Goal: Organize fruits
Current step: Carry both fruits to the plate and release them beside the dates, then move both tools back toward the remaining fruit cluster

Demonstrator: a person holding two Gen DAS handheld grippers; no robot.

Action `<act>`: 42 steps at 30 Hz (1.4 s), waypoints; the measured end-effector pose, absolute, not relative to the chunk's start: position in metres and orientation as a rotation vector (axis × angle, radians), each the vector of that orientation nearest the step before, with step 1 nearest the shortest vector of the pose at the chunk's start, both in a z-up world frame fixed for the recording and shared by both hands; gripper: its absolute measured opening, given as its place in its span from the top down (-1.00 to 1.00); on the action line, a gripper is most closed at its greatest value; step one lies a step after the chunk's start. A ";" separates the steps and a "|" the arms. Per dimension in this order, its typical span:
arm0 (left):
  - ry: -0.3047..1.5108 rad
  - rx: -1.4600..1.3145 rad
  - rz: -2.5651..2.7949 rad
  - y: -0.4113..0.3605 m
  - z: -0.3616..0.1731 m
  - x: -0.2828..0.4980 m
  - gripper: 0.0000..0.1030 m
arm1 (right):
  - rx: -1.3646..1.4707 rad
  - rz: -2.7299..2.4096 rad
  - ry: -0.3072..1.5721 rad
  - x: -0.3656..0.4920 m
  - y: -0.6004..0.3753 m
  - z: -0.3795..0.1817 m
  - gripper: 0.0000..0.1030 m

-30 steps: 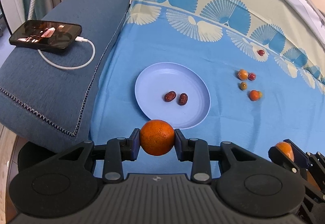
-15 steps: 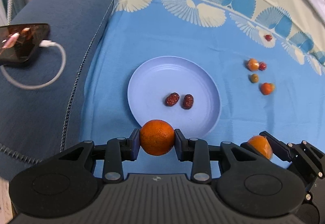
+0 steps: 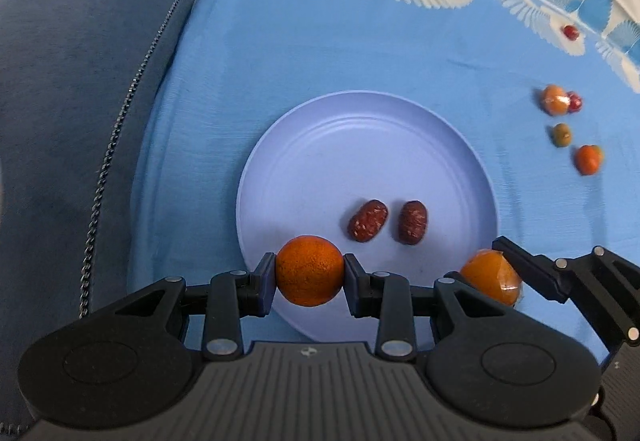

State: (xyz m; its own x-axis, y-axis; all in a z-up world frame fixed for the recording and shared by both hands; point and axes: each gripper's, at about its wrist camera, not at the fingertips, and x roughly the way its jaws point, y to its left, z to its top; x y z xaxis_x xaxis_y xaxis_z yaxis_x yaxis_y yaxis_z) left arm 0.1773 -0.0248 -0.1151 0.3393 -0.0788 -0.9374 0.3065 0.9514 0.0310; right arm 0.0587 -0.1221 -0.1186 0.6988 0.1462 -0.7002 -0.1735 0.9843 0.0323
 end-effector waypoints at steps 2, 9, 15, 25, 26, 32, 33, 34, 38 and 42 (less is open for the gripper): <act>1.203 0.228 -0.249 -0.027 -0.121 0.183 0.25 | -0.047 0.180 0.780 0.066 -0.122 -0.123 0.33; 1.074 0.249 -0.245 -0.029 -0.104 0.182 -0.99 | -0.047 0.168 0.732 0.068 -0.131 -0.111 -0.72; 1.089 0.226 -0.248 -0.012 -0.082 0.151 -0.99 | 0.050 0.163 0.789 0.023 -0.142 -0.090 -0.89; 1.141 0.209 -0.202 0.018 -0.063 0.061 -0.99 | 0.096 0.116 0.767 -0.067 -0.137 -0.057 -0.98; 1.132 0.212 -0.206 0.018 -0.060 0.054 -0.99 | 0.094 0.109 0.745 -0.073 -0.138 -0.052 -0.98; 1.033 0.214 -0.232 0.013 -0.030 0.024 -0.99 | 0.083 0.079 0.674 -0.105 -0.142 -0.034 -0.98; 1.022 0.213 -0.239 0.012 -0.025 0.019 -0.99 | 0.079 0.074 0.665 -0.110 -0.142 -0.031 -0.98; 1.013 0.212 -0.244 0.011 -0.022 0.015 -0.99 | 0.072 0.069 0.655 -0.114 -0.143 -0.028 -0.98; 0.968 0.216 -0.257 0.005 -0.005 0.003 -0.99 | 0.050 0.033 0.596 -0.131 -0.145 -0.015 -0.99; 0.927 0.208 -0.266 -0.001 0.009 -0.008 -0.99 | 0.056 0.021 0.567 -0.145 -0.147 -0.010 -0.99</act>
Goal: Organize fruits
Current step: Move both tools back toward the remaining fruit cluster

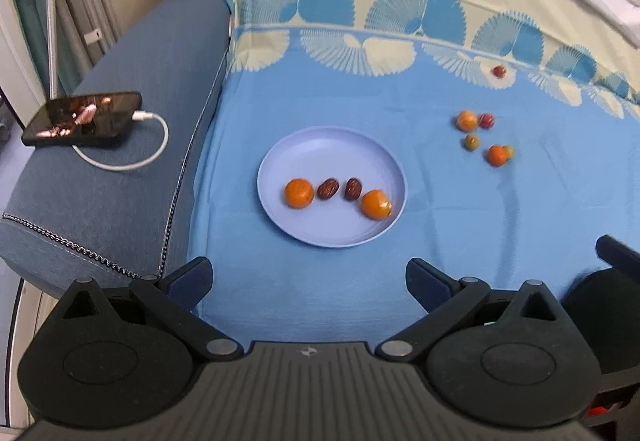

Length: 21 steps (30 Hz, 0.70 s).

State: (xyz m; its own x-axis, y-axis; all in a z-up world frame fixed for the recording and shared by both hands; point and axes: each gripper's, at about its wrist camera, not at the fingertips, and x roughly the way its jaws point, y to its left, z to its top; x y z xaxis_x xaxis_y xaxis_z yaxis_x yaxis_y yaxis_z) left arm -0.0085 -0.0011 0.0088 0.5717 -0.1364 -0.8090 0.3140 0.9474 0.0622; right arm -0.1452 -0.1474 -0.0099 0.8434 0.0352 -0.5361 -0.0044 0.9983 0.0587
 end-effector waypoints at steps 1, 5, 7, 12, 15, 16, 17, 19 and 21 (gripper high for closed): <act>0.922 0.208 -0.269 -0.001 0.011 -0.011 -0.99 | 0.055 0.020 0.562 -0.147 -0.147 -0.009 -0.99; 0.913 0.211 -0.279 -0.003 0.014 -0.021 -0.99 | 0.053 0.021 0.546 -0.152 -0.147 -0.007 -0.99; 0.911 0.214 -0.281 -0.004 0.014 -0.024 -0.99 | 0.057 0.023 0.543 -0.152 -0.147 -0.007 -0.99; 0.910 0.215 -0.270 -0.002 0.014 -0.025 -0.99 | 0.076 0.025 0.547 -0.154 -0.147 -0.009 -0.99; 0.915 0.213 -0.263 0.000 0.013 -0.025 -0.99 | 0.101 0.025 0.560 -0.151 -0.151 -0.012 -0.99; 0.917 0.213 -0.260 0.000 0.012 -0.025 -0.99 | 0.109 0.026 0.565 -0.150 -0.152 -0.013 -0.99; 0.921 0.213 -0.258 0.001 0.010 -0.026 -0.99 | 0.115 0.027 0.570 -0.150 -0.152 -0.014 -0.99; 0.933 0.211 -0.250 0.003 0.007 -0.024 -0.99 | 0.124 0.031 0.581 -0.148 -0.152 -0.017 -0.99; 0.947 0.206 -0.241 0.005 0.003 -0.022 -0.99 | 0.129 0.035 0.590 -0.146 -0.152 -0.019 -0.99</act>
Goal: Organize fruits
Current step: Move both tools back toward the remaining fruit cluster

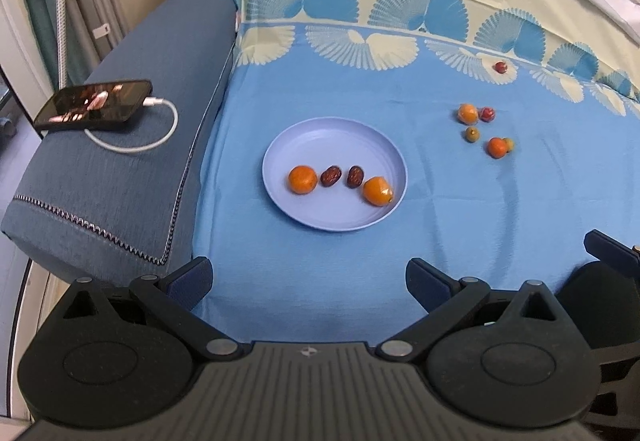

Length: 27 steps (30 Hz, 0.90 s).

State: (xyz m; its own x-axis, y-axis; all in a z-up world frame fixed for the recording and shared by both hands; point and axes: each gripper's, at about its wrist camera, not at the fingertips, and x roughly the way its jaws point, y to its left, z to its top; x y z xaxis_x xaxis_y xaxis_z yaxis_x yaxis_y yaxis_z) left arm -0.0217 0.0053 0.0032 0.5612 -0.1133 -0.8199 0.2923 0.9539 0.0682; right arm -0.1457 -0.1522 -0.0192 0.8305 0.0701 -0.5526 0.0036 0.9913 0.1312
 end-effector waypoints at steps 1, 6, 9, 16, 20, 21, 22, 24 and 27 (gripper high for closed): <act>0.954 0.203 -0.237 0.006 0.002 -0.020 -0.99 | 0.131 0.036 0.594 -0.145 -0.152 -0.020 -0.99; 0.974 0.202 -0.235 0.003 -0.003 -0.013 -0.99 | 0.154 0.020 0.610 -0.140 -0.158 -0.025 -0.99; 0.983 0.207 -0.239 0.000 -0.006 -0.009 -0.99 | 0.180 -0.012 0.618 -0.135 -0.165 -0.029 -0.99; 1.033 0.170 -0.237 -0.005 -0.011 0.011 -0.99 | 0.268 -0.182 0.615 -0.122 -0.205 -0.042 -0.99; 1.052 0.191 -0.222 -0.016 -0.016 0.028 -0.99 | 0.282 -0.275 0.613 -0.111 -0.237 -0.054 -0.99; 1.056 0.199 -0.219 -0.020 -0.017 0.034 -0.99 | 0.288 -0.293 0.610 -0.108 -0.245 -0.056 -0.99; 1.062 0.208 -0.217 -0.026 -0.018 0.040 -0.99 | 0.291 -0.317 0.608 -0.104 -0.255 -0.060 -0.99; 1.070 0.214 -0.219 -0.036 -0.018 0.052 -0.99 | 0.287 -0.351 0.607 -0.093 -0.274 -0.069 -0.99; 1.082 0.198 -0.216 -0.051 -0.018 0.073 -0.99 | 0.273 -0.384 0.604 -0.066 -0.305 -0.083 -0.99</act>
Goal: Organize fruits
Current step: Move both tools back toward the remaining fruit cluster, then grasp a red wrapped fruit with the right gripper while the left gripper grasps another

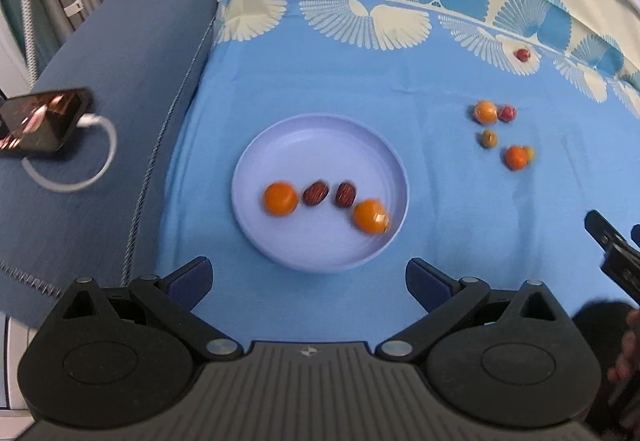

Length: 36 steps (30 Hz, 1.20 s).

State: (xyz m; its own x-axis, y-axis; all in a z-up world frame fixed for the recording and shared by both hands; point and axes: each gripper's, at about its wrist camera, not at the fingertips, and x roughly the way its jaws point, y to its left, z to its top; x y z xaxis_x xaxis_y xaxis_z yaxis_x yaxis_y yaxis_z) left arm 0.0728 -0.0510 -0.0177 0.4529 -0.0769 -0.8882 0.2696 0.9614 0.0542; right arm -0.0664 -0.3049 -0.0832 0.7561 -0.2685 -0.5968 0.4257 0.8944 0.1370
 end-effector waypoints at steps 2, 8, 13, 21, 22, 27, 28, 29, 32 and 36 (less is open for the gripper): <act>1.089 0.198 -0.206 -0.062 -0.019 0.087 -0.99 | 0.252 -0.405 0.604 -0.039 -0.328 -0.097 -0.99; 1.125 0.233 -0.183 -0.093 -0.030 0.129 -0.99 | 0.281 -0.378 0.709 0.060 -0.398 -0.158 -0.98; 1.177 0.271 -0.130 -0.101 -0.050 0.157 -0.99 | 0.283 -0.328 0.739 0.117 -0.430 -0.194 -0.98; 1.183 0.297 -0.129 -0.139 -0.065 0.196 -0.99 | 0.170 -0.285 0.689 0.153 -0.418 -0.215 0.33; 1.175 0.301 -0.141 -0.148 -0.065 0.201 -0.99 | 0.154 -0.302 0.686 0.151 -0.417 -0.212 0.33; 1.090 0.319 -0.253 -0.225 -0.066 0.233 -0.99 | 0.200 -0.591 0.647 0.118 -0.461 -0.190 0.33; 1.065 0.319 -0.285 -0.247 -0.066 0.242 -0.99 | 0.214 -0.656 0.628 0.110 -0.472 -0.186 0.33; 1.038 0.320 -0.322 -0.273 -0.068 0.250 -0.99 | 0.219 -0.736 0.607 0.101 -0.486 -0.184 0.33; 0.964 0.333 -0.450 -0.353 -0.078 0.276 -0.99 | 0.222 -0.887 0.575 0.080 -0.518 -0.189 0.33; 0.913 0.379 -0.567 -0.449 -0.105 0.305 -0.99 | 0.285 -0.928 0.609 0.071 -0.548 -0.205 0.33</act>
